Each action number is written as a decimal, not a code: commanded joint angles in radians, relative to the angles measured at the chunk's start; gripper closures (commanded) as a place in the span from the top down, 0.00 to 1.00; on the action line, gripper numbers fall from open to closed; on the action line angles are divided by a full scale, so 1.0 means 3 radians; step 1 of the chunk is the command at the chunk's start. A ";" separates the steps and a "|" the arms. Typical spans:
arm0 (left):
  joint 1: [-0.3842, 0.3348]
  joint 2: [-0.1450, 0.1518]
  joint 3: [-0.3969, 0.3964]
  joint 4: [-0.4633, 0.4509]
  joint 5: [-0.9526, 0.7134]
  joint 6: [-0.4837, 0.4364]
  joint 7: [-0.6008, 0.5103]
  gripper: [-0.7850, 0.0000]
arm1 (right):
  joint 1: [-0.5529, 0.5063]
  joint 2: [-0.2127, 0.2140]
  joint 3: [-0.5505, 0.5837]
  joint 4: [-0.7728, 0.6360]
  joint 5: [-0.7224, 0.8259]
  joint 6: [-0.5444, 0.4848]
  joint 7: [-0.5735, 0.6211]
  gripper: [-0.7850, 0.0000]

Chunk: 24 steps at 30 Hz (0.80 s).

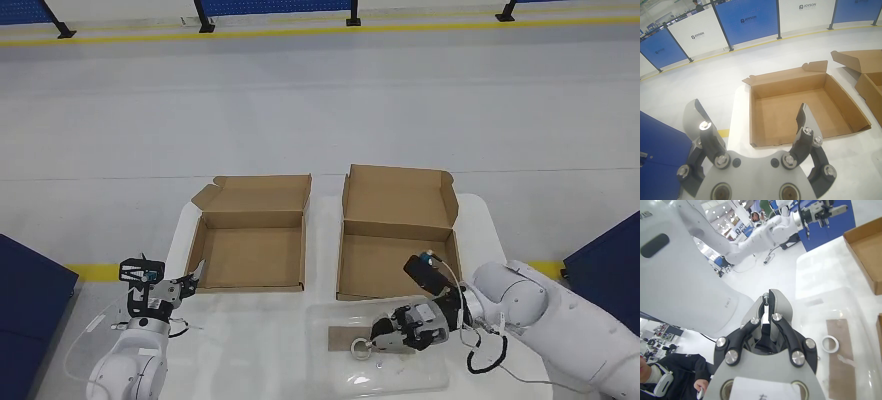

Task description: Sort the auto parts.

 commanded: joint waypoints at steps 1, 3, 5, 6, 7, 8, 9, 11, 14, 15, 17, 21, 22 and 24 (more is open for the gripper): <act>0.0000 0.0000 0.0000 0.0000 0.0000 0.0000 0.0000 1.00 | 0.0003 0.0000 0.0004 0.0002 0.0000 0.0001 0.0001 0.00; 0.0000 0.0000 0.0000 0.0000 0.0000 0.0000 0.0000 1.00 | 0.0003 0.0000 0.0004 0.0002 0.0000 0.0001 0.0001 0.00; 0.0000 0.0000 0.0000 0.0000 0.0000 0.0000 0.0000 1.00 | 0.0003 0.0000 0.0004 0.0002 0.0000 0.0001 0.0001 0.00; 0.0000 0.0000 0.0000 0.0000 0.0000 0.0000 0.0000 1.00 | 0.0003 0.0000 0.0004 0.0002 0.0000 0.0001 0.0001 0.00; 0.0000 0.0000 0.0000 0.0000 0.0000 0.0000 0.0000 1.00 | 0.0003 0.0000 0.0004 0.0002 0.0000 0.0001 0.0001 0.00; 0.0000 0.0000 0.0000 0.0000 0.0000 0.0000 0.0000 1.00 | 0.0003 0.0000 0.0004 0.0002 0.0000 0.0001 0.0001 0.00; 0.0000 0.0000 0.0000 0.0000 0.0000 0.0000 0.0000 1.00 | 0.0003 0.0000 0.0004 0.0002 0.0000 0.0001 0.0001 0.00; 0.0000 0.0000 0.0000 0.0000 0.0000 0.0000 0.0000 1.00 | -0.0009 -0.0003 0.0000 -0.0020 0.0024 0.0001 -0.0023 0.00; 0.0000 0.0000 0.0000 0.0000 0.0000 0.0000 0.0000 1.00 | -0.0079 -0.0026 -0.0035 -0.0155 0.0441 0.0001 -0.0005 0.00; 0.0000 0.0000 0.0000 0.0000 0.0000 0.0000 0.0000 1.00 | -0.0086 -0.0032 -0.0051 -0.0201 0.0620 0.0001 0.0000 0.00; 0.0000 0.0000 0.0000 0.0000 0.0000 0.0000 0.0000 1.00 | -0.0068 -0.0039 -0.0104 -0.0327 0.0929 0.0001 0.0000 0.00; 0.0000 0.0000 0.0000 0.0000 0.0000 0.0000 0.0000 1.00 | -0.0018 -0.0047 -0.0207 -0.0518 0.1338 0.0001 0.0001 0.00; 0.0000 0.0000 0.0000 0.0000 0.0000 0.0000 0.0000 1.00 | -0.0018 -0.0047 -0.0207 -0.0518 0.1338 0.0001 0.0001 0.00; 0.0000 0.0000 0.0000 0.0000 0.0000 0.0000 0.0000 1.00 | -0.0018 -0.0047 -0.0207 -0.0518 0.1338 0.0001 0.0001 0.00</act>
